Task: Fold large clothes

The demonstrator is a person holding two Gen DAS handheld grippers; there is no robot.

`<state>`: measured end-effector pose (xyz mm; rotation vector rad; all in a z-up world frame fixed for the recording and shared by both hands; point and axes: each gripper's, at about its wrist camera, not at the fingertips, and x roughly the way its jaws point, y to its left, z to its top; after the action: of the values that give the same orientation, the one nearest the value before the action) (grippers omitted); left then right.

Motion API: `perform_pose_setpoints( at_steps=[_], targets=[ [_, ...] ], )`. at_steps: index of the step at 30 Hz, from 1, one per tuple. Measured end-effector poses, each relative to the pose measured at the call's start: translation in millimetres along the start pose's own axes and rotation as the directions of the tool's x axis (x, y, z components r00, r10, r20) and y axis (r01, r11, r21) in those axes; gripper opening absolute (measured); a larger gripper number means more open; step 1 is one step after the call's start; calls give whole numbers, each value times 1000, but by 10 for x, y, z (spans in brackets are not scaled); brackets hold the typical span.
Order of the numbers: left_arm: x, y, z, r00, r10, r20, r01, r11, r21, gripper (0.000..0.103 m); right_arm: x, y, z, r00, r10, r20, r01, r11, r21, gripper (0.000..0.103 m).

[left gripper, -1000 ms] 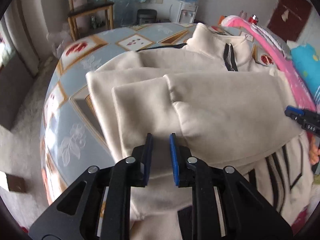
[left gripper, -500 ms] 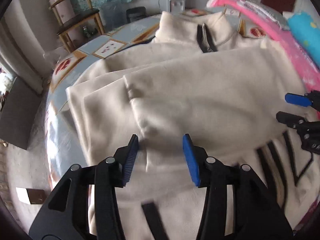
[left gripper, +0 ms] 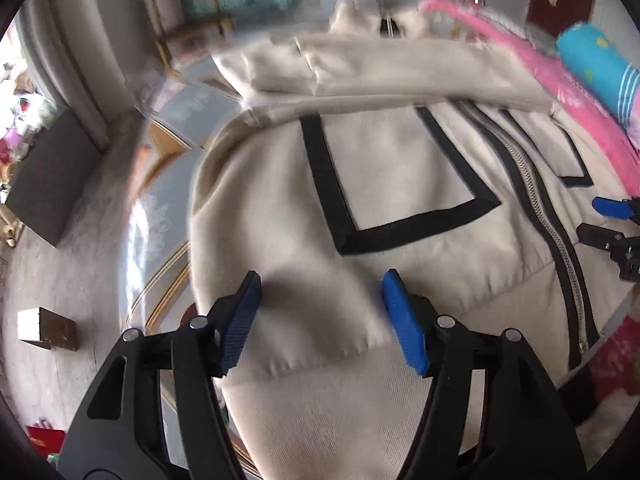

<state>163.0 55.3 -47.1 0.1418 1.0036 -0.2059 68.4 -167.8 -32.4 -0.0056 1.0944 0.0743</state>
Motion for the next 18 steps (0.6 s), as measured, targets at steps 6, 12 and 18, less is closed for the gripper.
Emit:
perform_pose_setpoints(
  at_steps=[6, 12, 18],
  targets=[
    [-533, 175, -416, 996, -48, 72, 53, 996, -78, 61, -444, -318, -167, 998, -18, 68, 12, 996, 85, 76],
    [-606, 364, -974, 993, -94, 74, 109, 965, -239, 61, -301, -421, -529, 996, -84, -2, 84, 990, 113, 76],
    [-575, 496, -1056, 983, -149, 108, 176, 933, -315, 57, -426, -543, -573, 999, -32, 34, 25, 979, 202, 76]
  ],
)
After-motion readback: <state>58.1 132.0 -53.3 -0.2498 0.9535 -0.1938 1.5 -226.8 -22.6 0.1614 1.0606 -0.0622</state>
